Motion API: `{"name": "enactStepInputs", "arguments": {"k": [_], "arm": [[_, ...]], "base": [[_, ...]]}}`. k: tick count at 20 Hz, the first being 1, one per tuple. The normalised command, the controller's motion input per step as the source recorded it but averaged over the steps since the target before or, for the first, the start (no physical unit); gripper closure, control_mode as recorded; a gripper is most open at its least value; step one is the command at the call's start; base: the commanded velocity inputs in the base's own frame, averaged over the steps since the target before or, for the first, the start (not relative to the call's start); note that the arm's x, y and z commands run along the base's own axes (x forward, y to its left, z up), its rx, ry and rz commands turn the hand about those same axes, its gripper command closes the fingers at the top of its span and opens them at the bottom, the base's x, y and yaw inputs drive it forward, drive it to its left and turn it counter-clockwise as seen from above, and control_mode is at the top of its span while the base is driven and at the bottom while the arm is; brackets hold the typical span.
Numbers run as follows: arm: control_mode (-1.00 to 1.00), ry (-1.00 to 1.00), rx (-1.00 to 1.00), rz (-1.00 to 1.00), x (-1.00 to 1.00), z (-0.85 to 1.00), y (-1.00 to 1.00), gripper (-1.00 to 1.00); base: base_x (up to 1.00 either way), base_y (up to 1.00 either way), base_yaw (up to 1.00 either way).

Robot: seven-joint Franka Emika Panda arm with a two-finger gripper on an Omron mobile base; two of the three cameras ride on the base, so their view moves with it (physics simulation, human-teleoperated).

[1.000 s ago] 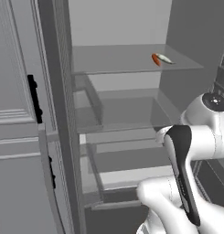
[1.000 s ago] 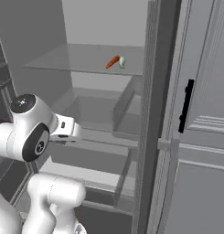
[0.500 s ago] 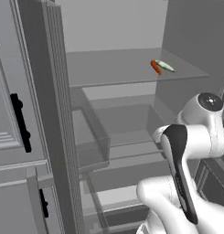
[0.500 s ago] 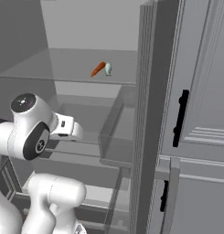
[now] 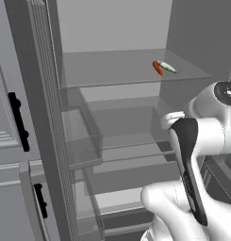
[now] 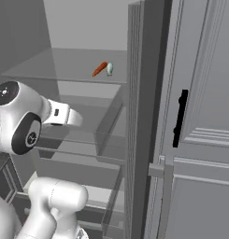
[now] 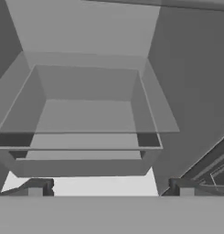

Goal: Place one carrot and one fish in each tupperware on the nearby counter, to pack two identical lunches.

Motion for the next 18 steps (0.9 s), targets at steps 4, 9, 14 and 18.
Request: {"name": "enactStepInputs", "arguments": {"k": [4,9,14,18], "arm": [[-1.00,-0.19,0.10,-0.10,0.35,0.64,0.00,-1.00],[-1.00,0.00,0.12,-0.08,0.62,0.67,0.00,-1.00],[-1.00,0.08,0.07,-0.10,0.70,0.47,-0.02,-1.00],[-1.00,0.24,0.03,-0.05,0.73,0.10,-0.17,-1.00]], "base": [[0.00,0.00,0.00],[0.00,0.00,0.00],[0.00,0.00,0.00],[0.00,0.00,0.00]]}}
